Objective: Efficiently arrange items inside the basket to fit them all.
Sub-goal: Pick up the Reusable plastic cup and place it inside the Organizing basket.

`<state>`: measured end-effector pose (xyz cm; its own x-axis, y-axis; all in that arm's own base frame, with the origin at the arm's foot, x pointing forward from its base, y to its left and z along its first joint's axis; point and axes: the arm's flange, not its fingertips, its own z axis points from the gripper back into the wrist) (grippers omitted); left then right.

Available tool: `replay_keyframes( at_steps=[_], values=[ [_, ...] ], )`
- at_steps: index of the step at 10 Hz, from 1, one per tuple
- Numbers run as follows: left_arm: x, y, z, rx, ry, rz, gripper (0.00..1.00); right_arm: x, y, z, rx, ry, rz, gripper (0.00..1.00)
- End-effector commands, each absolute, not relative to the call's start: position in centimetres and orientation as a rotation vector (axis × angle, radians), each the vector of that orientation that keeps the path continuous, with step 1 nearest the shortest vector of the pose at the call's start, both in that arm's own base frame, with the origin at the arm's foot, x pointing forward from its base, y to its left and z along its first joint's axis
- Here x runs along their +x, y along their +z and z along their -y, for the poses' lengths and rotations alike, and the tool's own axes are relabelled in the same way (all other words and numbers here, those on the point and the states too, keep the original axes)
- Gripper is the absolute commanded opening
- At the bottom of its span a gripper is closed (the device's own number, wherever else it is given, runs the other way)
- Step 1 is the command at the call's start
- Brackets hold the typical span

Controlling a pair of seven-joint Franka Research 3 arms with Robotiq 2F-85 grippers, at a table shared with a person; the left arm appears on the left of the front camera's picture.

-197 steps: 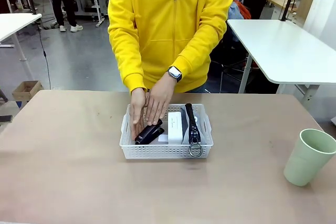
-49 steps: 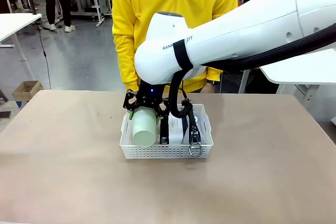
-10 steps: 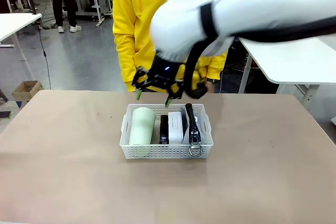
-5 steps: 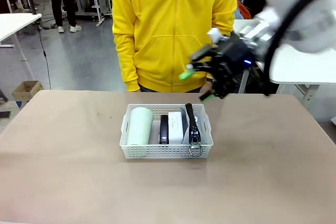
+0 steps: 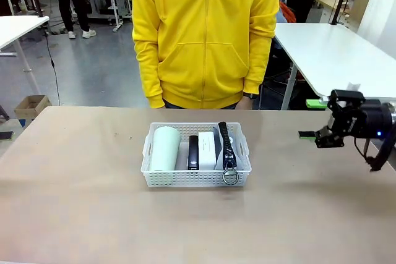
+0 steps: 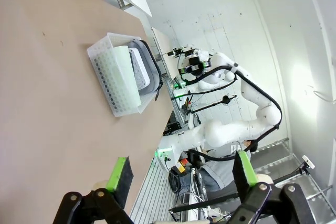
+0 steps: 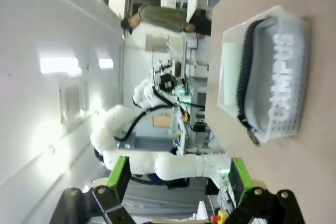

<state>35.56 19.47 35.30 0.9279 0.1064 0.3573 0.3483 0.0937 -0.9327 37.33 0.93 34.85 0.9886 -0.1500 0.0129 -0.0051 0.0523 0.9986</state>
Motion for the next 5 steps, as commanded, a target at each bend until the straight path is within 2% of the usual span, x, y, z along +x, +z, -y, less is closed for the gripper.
replay_keyframes(
  at_steps=[1, 5],
  values=[
    [35.26, 35.54, -19.20, -1.471, -0.186, 0.363, 1.00, 37.14, 37.11, -2.22, 1.488, -0.061, 0.114, 1.00],
    [35.26, 35.54, -19.20, -1.471, -0.186, 0.363, 1.00, 37.14, 37.11, -2.22, 1.488, -0.061, 0.114, 1.00]
  ],
)
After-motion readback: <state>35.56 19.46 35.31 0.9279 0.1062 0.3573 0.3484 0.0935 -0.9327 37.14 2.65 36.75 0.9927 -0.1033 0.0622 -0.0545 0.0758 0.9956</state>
